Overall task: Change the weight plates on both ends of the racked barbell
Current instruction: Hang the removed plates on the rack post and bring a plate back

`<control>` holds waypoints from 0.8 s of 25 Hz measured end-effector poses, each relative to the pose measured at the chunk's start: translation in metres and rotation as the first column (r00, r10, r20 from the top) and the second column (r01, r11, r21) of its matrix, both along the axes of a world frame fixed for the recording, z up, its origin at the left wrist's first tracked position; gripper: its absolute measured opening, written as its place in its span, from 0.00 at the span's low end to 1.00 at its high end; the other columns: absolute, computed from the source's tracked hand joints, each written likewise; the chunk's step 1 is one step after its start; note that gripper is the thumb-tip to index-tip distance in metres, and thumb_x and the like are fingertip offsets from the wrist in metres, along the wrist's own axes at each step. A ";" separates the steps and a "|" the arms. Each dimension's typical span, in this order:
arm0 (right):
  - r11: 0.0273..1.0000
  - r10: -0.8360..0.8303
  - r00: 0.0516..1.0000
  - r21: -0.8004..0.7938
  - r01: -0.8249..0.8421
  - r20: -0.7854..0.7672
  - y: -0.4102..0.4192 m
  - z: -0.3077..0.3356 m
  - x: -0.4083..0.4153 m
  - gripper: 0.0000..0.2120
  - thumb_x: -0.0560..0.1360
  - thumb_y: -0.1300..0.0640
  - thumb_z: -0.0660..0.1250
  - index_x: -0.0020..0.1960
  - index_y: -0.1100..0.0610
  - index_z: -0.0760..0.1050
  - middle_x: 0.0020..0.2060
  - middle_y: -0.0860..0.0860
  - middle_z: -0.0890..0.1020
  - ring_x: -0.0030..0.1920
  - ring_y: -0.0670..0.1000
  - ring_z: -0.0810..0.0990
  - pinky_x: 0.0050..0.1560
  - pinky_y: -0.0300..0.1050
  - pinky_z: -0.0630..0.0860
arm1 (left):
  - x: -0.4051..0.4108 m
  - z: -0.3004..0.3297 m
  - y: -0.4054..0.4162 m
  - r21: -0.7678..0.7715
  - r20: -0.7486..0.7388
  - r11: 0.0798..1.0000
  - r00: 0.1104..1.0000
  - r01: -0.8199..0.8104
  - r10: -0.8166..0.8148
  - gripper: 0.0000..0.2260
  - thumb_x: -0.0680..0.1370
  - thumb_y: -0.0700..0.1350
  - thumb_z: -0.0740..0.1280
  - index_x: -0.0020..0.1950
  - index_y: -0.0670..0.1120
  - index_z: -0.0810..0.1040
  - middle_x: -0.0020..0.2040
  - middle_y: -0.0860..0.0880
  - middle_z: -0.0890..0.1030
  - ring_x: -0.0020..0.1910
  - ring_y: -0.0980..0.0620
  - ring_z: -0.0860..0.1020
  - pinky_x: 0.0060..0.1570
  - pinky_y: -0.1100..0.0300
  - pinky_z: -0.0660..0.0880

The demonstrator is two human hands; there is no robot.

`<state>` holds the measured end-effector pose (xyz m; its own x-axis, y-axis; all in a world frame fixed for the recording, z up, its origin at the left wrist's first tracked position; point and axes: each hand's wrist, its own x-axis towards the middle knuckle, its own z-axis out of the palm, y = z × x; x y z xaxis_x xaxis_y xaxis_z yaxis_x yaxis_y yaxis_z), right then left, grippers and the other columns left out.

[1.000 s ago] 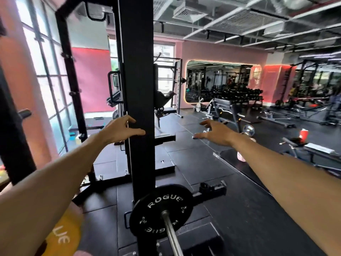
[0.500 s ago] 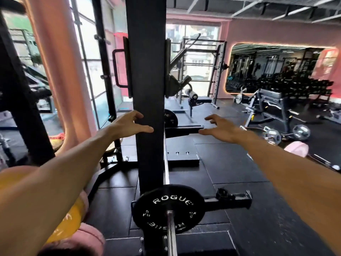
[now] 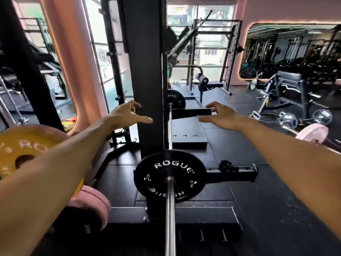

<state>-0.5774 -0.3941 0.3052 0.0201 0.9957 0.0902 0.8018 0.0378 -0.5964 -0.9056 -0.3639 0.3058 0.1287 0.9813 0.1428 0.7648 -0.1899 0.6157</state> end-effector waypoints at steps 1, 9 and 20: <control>1.000 0.007 1.000 -0.011 -0.007 -0.003 -0.007 -0.020 -0.002 0.33 0.72 0.39 0.71 0.72 0.47 0.65 0.71 0.52 0.71 0.67 0.53 0.72 0.64 0.47 0.68 | -0.004 -0.021 -0.007 -0.010 0.001 1.000 1.000 -0.013 0.013 0.33 0.69 0.61 0.76 0.70 0.53 0.72 0.68 0.49 0.74 0.63 0.50 0.72 0.57 0.56 0.65; 0.996 -0.011 0.999 -0.088 0.008 -0.039 -0.025 -0.183 0.010 0.33 0.72 0.40 0.72 0.73 0.47 0.65 0.72 0.51 0.69 0.70 0.54 0.70 0.69 0.48 0.66 | -0.011 -0.194 -0.021 -0.138 -0.040 0.989 0.998 -0.051 0.045 0.44 0.59 0.67 0.77 0.71 0.54 0.71 0.64 0.50 0.75 0.62 0.49 0.73 0.61 0.56 0.69; 0.984 -0.114 0.991 -0.128 0.122 0.071 0.076 -0.348 0.029 0.60 0.60 0.32 0.77 0.79 0.50 0.47 0.77 0.55 0.59 0.76 0.59 0.61 0.74 0.58 0.62 | -0.005 -0.347 0.090 -0.102 -0.190 0.982 0.972 -0.159 0.138 0.66 0.53 0.67 0.81 0.81 0.47 0.51 0.79 0.46 0.58 0.77 0.44 0.61 0.75 0.46 0.63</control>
<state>-0.5487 -0.3181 -0.0429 0.1367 0.9899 -0.0368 0.8323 -0.1349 -0.5377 -0.9109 -0.2742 -0.0409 -0.0067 0.9999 0.0148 0.8799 -0.0011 0.4752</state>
